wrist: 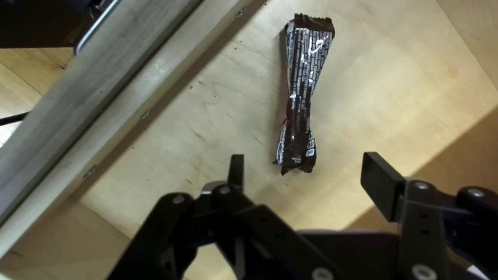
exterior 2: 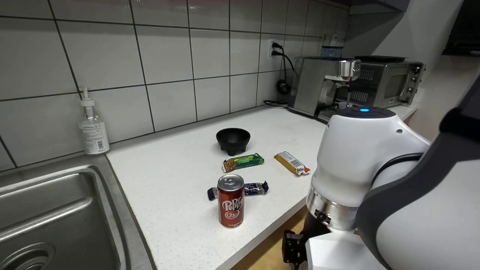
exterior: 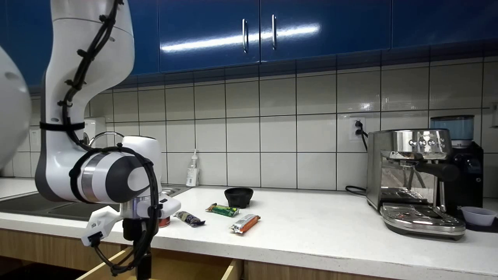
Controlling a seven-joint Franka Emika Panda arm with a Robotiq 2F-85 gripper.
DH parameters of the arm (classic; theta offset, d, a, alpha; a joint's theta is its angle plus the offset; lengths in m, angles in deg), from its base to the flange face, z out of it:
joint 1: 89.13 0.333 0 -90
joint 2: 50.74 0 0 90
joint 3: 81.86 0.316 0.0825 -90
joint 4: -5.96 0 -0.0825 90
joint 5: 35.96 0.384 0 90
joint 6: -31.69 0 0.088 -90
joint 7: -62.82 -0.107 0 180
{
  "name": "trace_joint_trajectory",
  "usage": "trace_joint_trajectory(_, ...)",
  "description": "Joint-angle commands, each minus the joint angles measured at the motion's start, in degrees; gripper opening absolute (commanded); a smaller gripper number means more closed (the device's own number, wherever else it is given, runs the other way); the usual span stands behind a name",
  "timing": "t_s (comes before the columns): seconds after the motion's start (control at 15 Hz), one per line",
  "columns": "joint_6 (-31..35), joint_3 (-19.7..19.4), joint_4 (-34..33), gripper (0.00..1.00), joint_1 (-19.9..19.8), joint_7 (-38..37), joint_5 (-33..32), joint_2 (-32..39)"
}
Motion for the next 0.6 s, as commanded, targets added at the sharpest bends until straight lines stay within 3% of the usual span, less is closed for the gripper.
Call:
trace_joint_trajectory(0.0, -0.5, -2.3, 2.3, 1.00, 1.2, 2.7, 0.2, -4.9)
trace_joint_trajectory(0.27, -4.0, -1.2, 2.6, 1.00, -1.0, 7.4, 0.7, -8.6)
trace_joint_trajectory(0.53, -9.9, -3.7, 2.7, 1.00, 0.0, 9.2, -3.2, -12.4)
